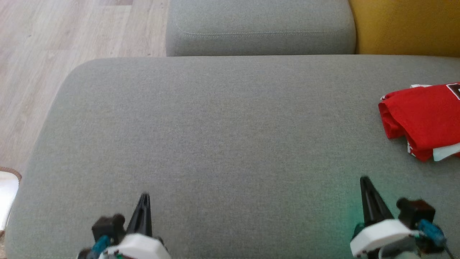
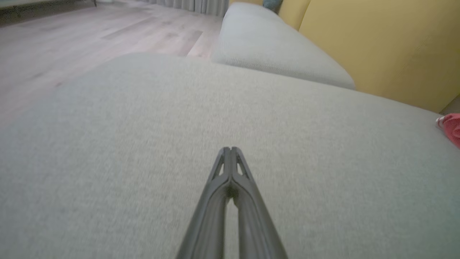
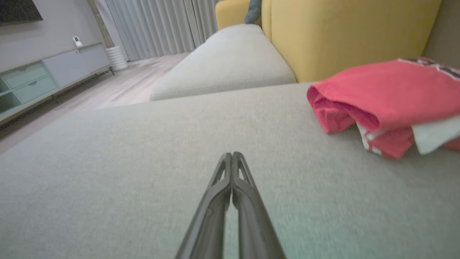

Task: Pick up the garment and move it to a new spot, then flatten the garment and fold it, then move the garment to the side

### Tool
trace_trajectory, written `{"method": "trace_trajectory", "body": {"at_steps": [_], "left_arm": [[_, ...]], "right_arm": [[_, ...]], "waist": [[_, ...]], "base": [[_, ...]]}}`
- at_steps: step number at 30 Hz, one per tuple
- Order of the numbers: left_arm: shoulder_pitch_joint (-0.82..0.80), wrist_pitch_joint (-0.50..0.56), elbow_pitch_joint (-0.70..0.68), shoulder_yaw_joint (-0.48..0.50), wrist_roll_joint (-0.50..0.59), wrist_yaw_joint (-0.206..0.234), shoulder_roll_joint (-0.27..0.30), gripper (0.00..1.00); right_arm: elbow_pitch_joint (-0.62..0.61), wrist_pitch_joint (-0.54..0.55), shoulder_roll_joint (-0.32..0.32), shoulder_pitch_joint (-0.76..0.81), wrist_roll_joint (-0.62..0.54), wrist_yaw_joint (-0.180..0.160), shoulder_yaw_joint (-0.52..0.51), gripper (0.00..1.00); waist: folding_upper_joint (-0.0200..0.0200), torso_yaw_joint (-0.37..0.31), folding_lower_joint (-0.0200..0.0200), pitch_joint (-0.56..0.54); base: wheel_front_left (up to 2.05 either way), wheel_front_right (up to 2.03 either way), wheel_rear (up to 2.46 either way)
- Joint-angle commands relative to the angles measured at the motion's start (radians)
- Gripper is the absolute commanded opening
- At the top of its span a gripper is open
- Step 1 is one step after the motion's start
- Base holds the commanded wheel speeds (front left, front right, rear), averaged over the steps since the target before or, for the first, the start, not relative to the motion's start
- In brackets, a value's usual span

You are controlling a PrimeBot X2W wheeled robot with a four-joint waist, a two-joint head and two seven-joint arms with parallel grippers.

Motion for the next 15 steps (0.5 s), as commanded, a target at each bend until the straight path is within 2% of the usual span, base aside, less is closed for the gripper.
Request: {"method": "trace_trajectory", "body": {"at_steps": [1,15], "left_arm": [[-0.022,0.001,-0.024,0.003,-0.016,-0.002,0.0,0.0],[-0.039,0.035,-0.027,0.034,-0.172,-0.028,0.007,0.0]], "right_arm": [[-0.023,0.004,0.0,-0.023,0.017,0.0,-0.003,0.0],[-0.031,0.034,-0.001,-0.036,0.18,0.001,-0.015,0.0]], "waist": [[0.0,0.0,0.0001,0.0],[0.0,-0.006,0.0001,0.003]], "base": [[0.0,0.0,0.0],[0.0,0.0,0.0]]}}
